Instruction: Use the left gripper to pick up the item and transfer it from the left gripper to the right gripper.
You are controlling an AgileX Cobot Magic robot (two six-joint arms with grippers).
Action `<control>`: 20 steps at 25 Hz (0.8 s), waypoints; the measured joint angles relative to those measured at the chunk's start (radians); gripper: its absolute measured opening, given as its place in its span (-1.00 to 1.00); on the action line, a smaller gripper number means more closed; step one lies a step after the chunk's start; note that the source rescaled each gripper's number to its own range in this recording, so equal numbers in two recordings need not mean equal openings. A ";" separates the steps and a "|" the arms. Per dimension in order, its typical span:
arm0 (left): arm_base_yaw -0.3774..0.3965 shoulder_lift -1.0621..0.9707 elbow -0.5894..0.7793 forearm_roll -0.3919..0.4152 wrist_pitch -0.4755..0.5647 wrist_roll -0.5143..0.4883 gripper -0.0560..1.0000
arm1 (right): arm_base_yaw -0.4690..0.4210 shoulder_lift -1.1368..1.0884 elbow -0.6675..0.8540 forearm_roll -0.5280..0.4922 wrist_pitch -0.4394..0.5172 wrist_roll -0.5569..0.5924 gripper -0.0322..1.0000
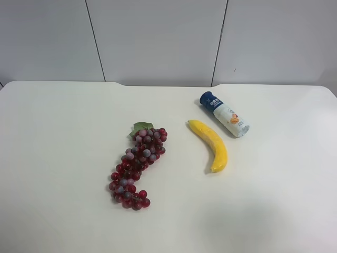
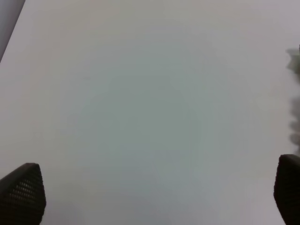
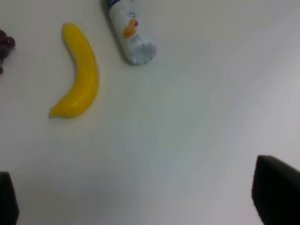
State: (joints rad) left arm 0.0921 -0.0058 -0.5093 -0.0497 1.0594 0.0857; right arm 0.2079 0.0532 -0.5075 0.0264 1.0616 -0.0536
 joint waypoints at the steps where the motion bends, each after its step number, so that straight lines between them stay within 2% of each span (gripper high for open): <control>1: 0.000 0.000 0.000 0.000 0.000 0.000 1.00 | 0.000 -0.009 0.000 0.000 -0.001 0.001 1.00; 14: 0.000 0.000 0.000 0.000 0.000 0.000 1.00 | -0.002 -0.021 0.000 -0.006 -0.002 0.001 1.00; 16: 0.000 0.000 0.000 0.000 0.000 0.000 1.00 | -0.029 -0.040 0.000 -0.006 -0.002 0.001 1.00; 20: 0.000 0.000 0.000 0.000 0.000 0.000 1.00 | -0.137 -0.056 0.000 -0.006 -0.002 0.001 1.00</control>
State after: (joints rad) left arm 0.0921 -0.0058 -0.5093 -0.0497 1.0594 0.0857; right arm 0.0709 -0.0024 -0.5072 0.0200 1.0595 -0.0528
